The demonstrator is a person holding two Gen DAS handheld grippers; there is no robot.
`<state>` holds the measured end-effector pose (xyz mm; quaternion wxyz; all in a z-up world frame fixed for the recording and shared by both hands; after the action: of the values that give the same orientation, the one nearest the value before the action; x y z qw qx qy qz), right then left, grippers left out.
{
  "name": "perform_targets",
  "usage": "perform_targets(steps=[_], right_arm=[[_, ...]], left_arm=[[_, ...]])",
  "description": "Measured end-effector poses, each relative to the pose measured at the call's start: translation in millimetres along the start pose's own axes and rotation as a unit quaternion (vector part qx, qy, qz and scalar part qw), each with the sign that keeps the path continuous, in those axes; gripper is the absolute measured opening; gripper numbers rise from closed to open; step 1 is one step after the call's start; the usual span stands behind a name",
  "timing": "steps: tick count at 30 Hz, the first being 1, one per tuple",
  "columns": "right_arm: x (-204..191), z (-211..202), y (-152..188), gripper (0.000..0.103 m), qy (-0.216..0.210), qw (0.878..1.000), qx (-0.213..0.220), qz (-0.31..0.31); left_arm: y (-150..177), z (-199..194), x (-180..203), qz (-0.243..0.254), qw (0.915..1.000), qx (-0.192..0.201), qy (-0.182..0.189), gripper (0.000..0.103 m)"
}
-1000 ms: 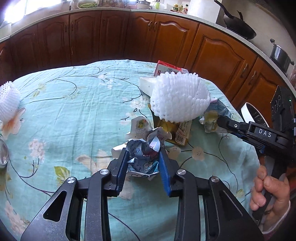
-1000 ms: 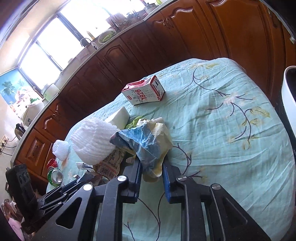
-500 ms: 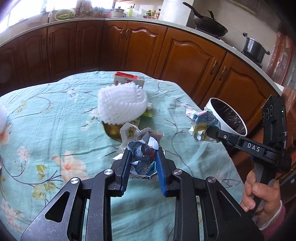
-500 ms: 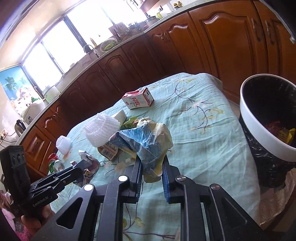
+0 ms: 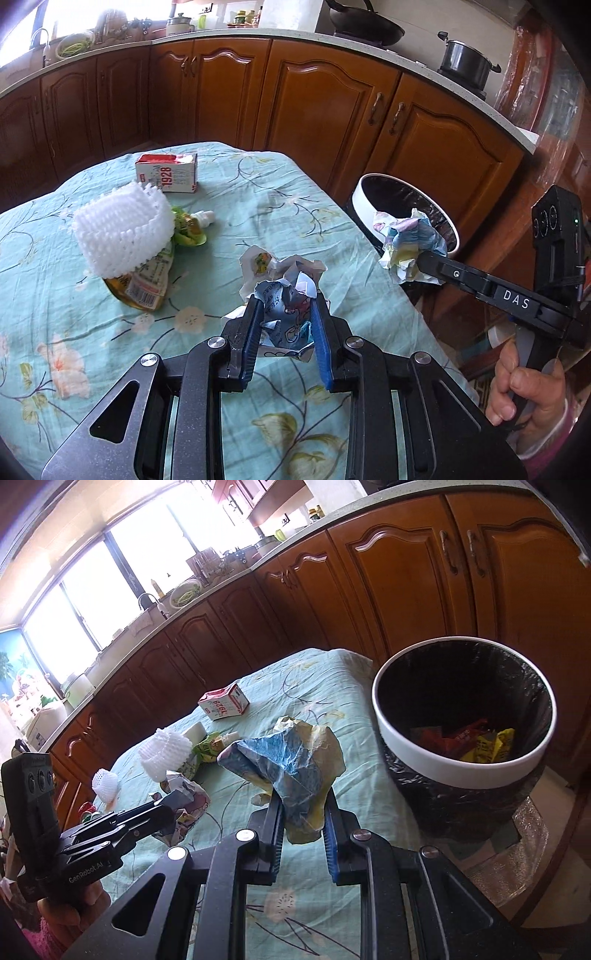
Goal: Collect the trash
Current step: 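Carry the foil wrapper and blue bag over the bin and open both tools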
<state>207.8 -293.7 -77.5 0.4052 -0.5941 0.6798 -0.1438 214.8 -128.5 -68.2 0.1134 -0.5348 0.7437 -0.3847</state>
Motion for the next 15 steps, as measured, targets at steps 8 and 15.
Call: perform_targets(steps=[8, 15], right_arm=[[37.4, -21.7, -13.5, 0.019, 0.026, 0.999, 0.024, 0.021], [72.0, -31.2, -24.6, 0.019, 0.049, 0.997, 0.035, 0.042]], left_arm=[[-21.4, 18.1, 32.2, 0.029, 0.9994, -0.001, 0.019, 0.025], [-37.6, 41.0, 60.6, 0.043, 0.9980, -0.013, 0.044, 0.025]])
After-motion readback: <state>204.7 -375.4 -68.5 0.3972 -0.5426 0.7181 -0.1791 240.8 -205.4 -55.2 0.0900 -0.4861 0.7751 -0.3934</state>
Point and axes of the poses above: each gripper's, at about its wrist camera, not at the fingertips, and z roughly the way its jaws point, x to its right, y to its underside, the point moved 7 cm from there along z, roughly the way its jaws point, and after that the axes turned 3 degrees about y, right-handed, at the moved point
